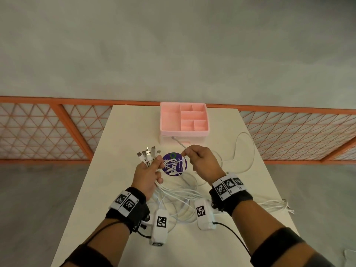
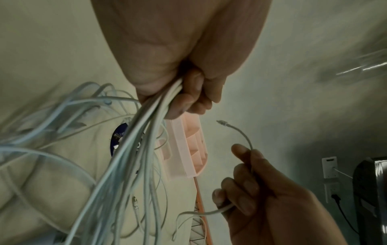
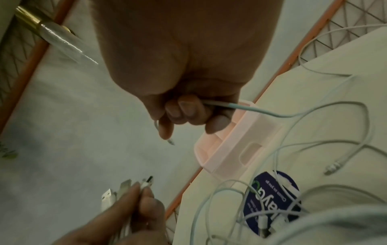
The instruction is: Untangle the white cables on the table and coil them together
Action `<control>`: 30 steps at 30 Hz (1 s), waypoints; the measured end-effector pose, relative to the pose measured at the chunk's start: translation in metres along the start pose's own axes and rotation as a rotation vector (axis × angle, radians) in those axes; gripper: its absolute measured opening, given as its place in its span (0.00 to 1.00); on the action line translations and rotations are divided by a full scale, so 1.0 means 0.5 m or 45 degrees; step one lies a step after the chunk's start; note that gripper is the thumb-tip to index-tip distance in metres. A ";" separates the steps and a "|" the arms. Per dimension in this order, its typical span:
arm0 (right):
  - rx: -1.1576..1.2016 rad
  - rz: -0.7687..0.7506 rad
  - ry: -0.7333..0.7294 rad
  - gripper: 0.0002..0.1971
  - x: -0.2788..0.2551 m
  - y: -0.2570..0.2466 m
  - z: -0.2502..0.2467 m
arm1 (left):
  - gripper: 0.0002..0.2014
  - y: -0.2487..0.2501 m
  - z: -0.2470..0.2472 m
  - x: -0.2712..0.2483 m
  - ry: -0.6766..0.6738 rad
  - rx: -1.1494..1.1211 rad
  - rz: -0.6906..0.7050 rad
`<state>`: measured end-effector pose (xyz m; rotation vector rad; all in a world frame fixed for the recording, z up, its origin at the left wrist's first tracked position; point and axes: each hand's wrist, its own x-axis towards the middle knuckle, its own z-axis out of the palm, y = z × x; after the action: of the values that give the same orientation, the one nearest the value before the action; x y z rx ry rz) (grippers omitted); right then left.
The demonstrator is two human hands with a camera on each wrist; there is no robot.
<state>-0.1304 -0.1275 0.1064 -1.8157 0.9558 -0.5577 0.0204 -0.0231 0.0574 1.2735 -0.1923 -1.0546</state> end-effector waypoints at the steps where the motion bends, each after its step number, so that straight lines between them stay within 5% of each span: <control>1: 0.018 -0.023 0.005 0.13 -0.003 0.003 0.007 | 0.10 -0.001 0.001 -0.002 -0.003 -0.007 -0.004; 11: -0.034 -0.099 -0.369 0.11 -0.061 0.038 0.076 | 0.13 0.022 0.033 -0.024 -0.214 -0.052 -0.028; 15: -0.085 -0.079 -0.367 0.12 -0.058 0.046 0.076 | 0.19 0.022 0.036 -0.033 -0.239 -0.068 -0.039; 24: -0.139 0.086 -0.321 0.14 -0.065 0.132 0.053 | 0.13 0.011 0.029 -0.020 -0.209 -0.299 -0.005; 30: -0.426 0.265 -0.267 0.08 -0.061 0.233 -0.079 | 0.16 0.009 0.011 -0.013 -0.148 -0.151 0.082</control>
<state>-0.2191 -0.1500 0.0186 -1.9888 1.1246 -0.0769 0.0158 -0.0224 0.0656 1.0938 -0.2538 -1.0698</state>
